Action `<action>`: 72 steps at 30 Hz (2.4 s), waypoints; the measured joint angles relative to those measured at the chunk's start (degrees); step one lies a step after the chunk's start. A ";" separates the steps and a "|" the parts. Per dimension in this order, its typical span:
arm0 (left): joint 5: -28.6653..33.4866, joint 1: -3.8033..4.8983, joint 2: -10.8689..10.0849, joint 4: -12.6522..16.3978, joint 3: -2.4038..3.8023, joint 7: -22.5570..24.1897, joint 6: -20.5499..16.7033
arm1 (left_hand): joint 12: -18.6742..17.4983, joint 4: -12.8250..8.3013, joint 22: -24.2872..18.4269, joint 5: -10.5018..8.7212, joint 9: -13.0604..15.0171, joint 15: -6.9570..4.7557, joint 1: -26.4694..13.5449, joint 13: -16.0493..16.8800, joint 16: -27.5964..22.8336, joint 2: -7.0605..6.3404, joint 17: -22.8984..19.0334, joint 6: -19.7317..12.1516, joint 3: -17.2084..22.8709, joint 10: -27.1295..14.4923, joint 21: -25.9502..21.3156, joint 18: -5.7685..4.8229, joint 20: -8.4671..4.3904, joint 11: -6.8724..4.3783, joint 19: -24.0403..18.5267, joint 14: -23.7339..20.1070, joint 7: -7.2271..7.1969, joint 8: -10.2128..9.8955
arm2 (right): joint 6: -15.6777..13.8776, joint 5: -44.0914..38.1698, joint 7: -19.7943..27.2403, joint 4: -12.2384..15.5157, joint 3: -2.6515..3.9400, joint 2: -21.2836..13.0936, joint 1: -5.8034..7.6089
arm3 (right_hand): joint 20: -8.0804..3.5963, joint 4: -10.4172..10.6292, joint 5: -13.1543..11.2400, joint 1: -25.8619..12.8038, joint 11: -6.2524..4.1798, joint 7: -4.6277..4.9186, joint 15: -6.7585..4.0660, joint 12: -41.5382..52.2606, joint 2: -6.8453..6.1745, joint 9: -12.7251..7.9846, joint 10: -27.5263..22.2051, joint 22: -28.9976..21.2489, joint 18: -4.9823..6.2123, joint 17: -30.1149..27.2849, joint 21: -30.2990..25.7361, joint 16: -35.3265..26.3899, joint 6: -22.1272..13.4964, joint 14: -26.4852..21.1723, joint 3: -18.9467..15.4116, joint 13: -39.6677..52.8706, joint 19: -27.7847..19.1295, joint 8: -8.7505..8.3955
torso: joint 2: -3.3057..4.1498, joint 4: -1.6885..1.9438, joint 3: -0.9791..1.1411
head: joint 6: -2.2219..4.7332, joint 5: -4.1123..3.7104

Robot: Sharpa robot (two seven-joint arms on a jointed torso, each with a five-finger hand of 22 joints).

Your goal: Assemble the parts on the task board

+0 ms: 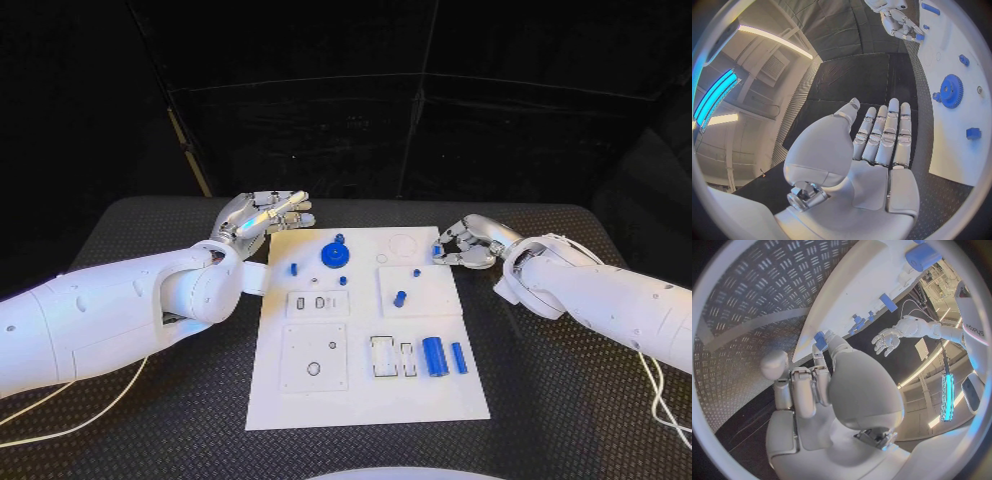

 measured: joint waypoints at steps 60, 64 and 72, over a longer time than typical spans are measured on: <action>-0.03 -0.04 0.55 0.25 0.00 -0.46 0.15 | -0.19 -0.16 -0.03 0.00 0.00 0.21 0.00 0.00 0.00 0.00 0.02 0.00 0.16 0.21 0.00 0.00 -0.18 0.22 0.18 0.21 0.00 -0.23 | -4.10 -24.08 -25.74 21.50 -0.17 12.95 -3.41 | -0.40 -2.07 -1.55 0.56 -0.60 0.41 -0.60 -0.74 0.70 0.02 -0.21 -0.65 0.00 -0.04 0.00 0.25 0.41 -0.21 1.87 0.00 0.40 -0.66 | -0.47 0.04 -0.08 | -1.51 3.60; -0.03 -0.04 0.66 0.22 0.00 -0.47 0.15 | -0.19 -0.16 -0.03 0.00 0.00 0.21 0.00 0.00 0.00 0.00 0.02 0.00 0.16 0.21 0.00 0.00 -0.18 0.22 0.18 0.21 0.00 -0.23 | -3.83 -24.66 -25.81 20.91 -1.12 13.24 -3.50 | -0.40 -2.07 -1.61 0.49 -0.60 0.40 -0.60 -0.74 0.62 0.02 -0.21 -0.65 0.00 -0.04 0.00 0.25 0.40 -0.21 1.87 0.00 0.40 -0.66 | -0.48 0.04 -0.07 | -1.65 3.61; -0.03 -0.04 0.74 0.13 0.00 -0.48 0.14 | -0.19 -0.16 -0.03 0.00 0.00 0.21 0.00 0.00 0.00 0.00 0.02 0.00 0.16 0.21 0.00 0.00 -0.18 0.22 0.18 0.20 0.00 -0.23 | -2.31 -25.30 -25.82 20.25 -1.73 13.93 -3.54 | -0.40 -2.07 -1.36 -0.28 -0.60 0.38 -0.60 -0.74 0.18 0.03 -0.21 -0.60 0.00 -0.04 0.00 0.24 0.40 -0.21 1.87 0.00 0.40 -0.69 | -0.48 0.11 -0.07 | -1.97 3.66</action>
